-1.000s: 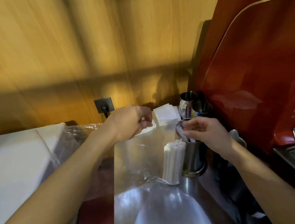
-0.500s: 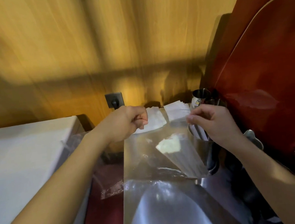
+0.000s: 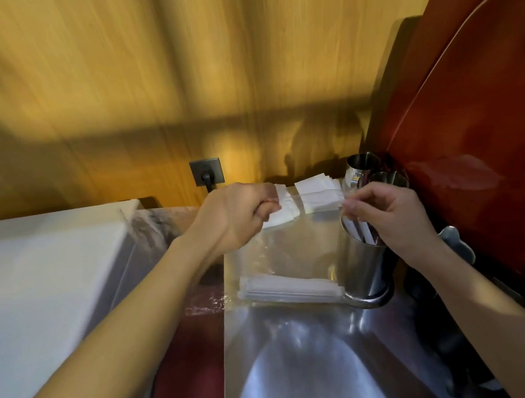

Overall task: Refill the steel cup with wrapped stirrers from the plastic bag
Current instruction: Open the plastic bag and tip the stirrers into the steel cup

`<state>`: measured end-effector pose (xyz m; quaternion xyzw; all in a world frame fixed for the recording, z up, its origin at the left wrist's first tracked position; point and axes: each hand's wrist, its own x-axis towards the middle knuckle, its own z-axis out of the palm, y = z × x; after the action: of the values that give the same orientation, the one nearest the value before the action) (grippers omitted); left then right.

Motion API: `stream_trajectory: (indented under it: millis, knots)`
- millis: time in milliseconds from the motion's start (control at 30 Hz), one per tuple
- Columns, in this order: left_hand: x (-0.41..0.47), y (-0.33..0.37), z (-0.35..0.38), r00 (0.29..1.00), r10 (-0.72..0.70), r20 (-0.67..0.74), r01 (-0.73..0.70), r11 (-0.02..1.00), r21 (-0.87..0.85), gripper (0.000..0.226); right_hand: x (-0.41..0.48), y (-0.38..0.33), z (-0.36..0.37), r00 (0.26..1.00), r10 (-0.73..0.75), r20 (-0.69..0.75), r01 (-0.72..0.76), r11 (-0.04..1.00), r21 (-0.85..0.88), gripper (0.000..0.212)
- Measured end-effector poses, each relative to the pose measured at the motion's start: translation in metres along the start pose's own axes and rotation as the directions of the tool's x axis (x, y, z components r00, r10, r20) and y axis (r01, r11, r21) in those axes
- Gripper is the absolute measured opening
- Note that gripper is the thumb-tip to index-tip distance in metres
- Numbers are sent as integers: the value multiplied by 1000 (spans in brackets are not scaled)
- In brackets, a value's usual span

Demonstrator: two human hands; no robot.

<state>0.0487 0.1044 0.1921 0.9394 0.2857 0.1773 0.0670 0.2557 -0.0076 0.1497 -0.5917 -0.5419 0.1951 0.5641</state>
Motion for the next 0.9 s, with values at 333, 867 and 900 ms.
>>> stream_trajectory:
  millis: [333, 867, 900]
  knots:
    - [9, 13, -3, 990, 136, -45, -133, 989, 69, 15, -18, 18, -4, 987, 89, -131, -69, 986, 154, 23]
    - [57, 36, -63, 958, 264, -112, -276, 954, -118, 12, -31, 14, -9, 991, 113, -71, -98, 978, 186, 14]
    - [62, 40, -72, 955, 271, -123, -286, 949, -132, 11, -31, 13, -11, 989, 122, -88, -101, 973, 209, 16]
